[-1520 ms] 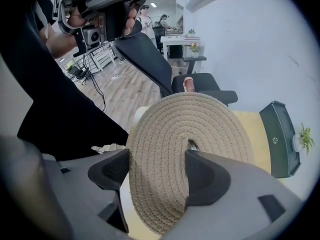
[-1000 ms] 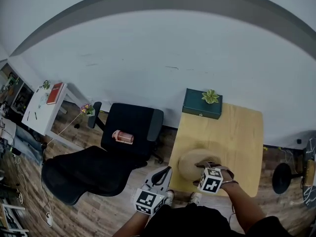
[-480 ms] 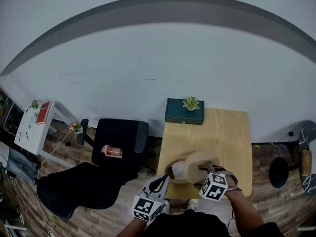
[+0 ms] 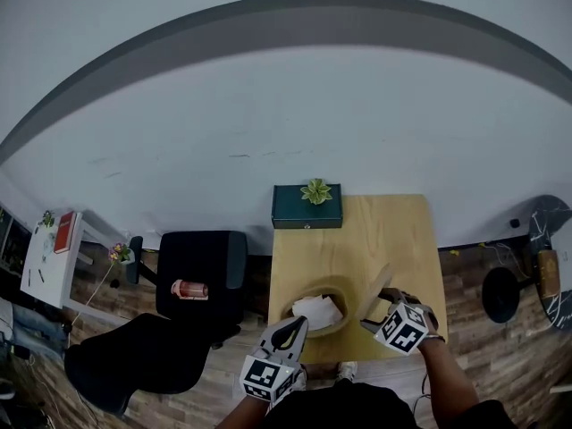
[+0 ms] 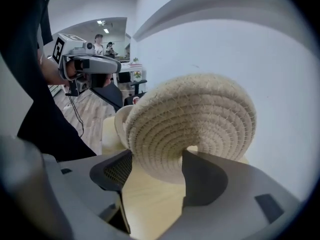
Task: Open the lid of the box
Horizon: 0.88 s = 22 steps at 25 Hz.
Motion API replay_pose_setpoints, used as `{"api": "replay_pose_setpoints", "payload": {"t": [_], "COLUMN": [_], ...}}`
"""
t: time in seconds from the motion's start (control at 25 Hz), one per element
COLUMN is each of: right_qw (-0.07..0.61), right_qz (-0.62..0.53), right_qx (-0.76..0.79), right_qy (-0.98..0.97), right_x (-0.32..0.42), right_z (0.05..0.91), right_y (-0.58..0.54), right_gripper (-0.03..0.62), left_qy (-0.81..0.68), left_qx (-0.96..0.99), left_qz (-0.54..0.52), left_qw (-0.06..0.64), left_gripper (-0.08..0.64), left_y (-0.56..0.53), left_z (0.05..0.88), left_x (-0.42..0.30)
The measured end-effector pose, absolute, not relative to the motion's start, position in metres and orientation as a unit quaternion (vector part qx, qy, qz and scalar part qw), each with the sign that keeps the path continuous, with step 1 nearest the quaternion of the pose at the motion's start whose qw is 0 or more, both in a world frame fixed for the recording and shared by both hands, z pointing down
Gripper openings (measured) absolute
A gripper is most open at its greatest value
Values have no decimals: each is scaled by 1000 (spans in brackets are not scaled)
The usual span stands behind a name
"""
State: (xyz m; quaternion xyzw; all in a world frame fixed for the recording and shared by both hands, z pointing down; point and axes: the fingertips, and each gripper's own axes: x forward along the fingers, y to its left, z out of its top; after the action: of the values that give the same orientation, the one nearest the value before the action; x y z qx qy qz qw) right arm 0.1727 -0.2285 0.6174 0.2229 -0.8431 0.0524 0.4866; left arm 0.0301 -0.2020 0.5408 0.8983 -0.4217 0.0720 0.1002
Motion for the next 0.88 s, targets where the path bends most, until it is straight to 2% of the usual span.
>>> {"api": "replay_pose_setpoints", "payload": {"t": [0.2,0.52,0.88], "right_qw": [496,569,561], "right_qz": [78,123,150], "right_qx": [252,212,197], "right_qy": [-827,-785,-790], "right_x": [209,247,236], "right_z": [626,669,700], "right_y": [-238,-229,-246], "right_gripper": [333,333,333], "left_qy": [-418,-412,-431], "left_qx": [897,899,888], "left_qz": [83,84,89], "left_qw": [119,123,130], "left_gripper": [18,18,18], "left_y": [-205,-209,-212], "left_z": [546,549,555], "left_x": [41,58,48]}}
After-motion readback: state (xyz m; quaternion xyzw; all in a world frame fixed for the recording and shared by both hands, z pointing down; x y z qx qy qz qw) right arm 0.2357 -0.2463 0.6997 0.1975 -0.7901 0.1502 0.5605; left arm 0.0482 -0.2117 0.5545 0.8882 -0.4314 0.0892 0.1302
